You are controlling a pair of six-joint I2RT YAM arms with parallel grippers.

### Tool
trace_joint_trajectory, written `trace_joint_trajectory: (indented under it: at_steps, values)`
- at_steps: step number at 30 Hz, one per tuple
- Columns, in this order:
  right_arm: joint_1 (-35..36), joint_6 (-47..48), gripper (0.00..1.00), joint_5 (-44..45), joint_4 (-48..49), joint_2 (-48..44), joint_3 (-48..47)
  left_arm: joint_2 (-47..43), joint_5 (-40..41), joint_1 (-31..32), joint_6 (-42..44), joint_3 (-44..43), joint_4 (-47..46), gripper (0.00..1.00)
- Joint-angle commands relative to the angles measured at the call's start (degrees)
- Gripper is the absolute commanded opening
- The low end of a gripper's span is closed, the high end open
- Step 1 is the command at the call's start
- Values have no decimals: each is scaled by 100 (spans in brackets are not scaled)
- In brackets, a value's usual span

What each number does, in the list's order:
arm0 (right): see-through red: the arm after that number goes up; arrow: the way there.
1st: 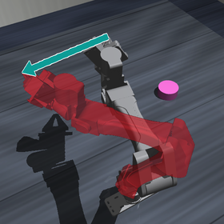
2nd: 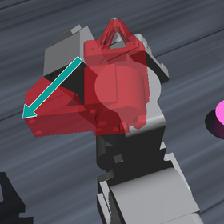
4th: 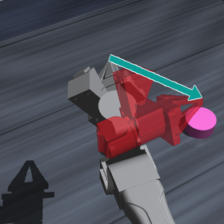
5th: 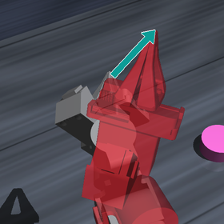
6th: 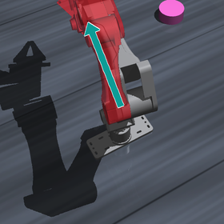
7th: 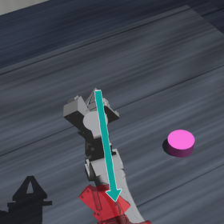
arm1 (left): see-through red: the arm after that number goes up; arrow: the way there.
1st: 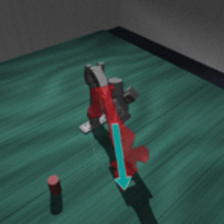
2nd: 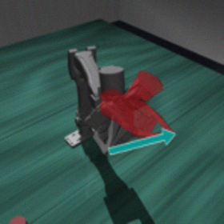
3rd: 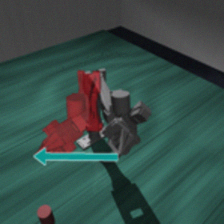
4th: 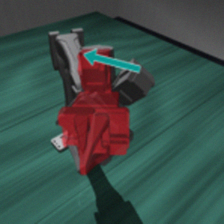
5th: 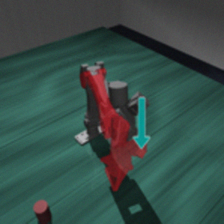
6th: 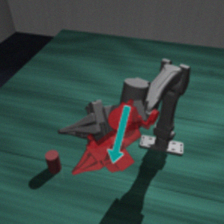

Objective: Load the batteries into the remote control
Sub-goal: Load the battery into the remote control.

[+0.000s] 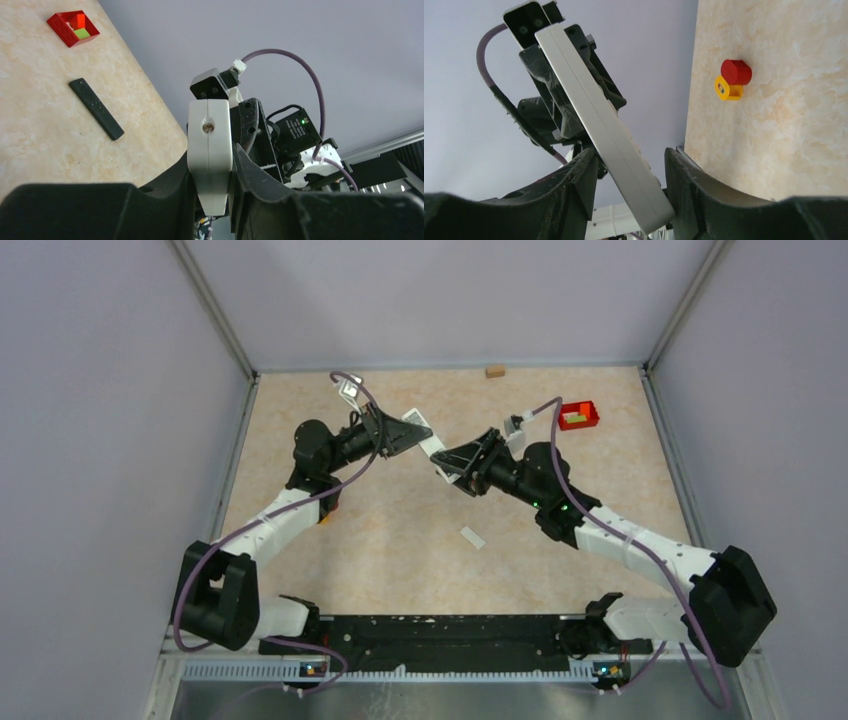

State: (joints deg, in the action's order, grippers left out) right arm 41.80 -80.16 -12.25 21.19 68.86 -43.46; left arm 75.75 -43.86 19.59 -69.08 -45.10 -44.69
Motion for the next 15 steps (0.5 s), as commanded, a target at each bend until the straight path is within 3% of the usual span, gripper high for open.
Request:
trace_joint_trajectory:
  at_steps: [1,6,10,12,15]
  values:
    - [-54,-176,48,-123,412,0,57,-223,-17,0,96,-14,-369,0]
    - [-58,-252,38,-186,537,23,207,-282,-7,-4,16,-95,-337,0]
    - [-66,-224,37,-203,595,6,313,-301,-16,-2,-45,-146,-291,0]
    - [-86,-145,43,-218,666,-27,323,-310,-9,-5,-17,-153,-245,0]
    - [-142,135,68,-244,597,-160,245,-311,12,-4,115,-134,-109,0]
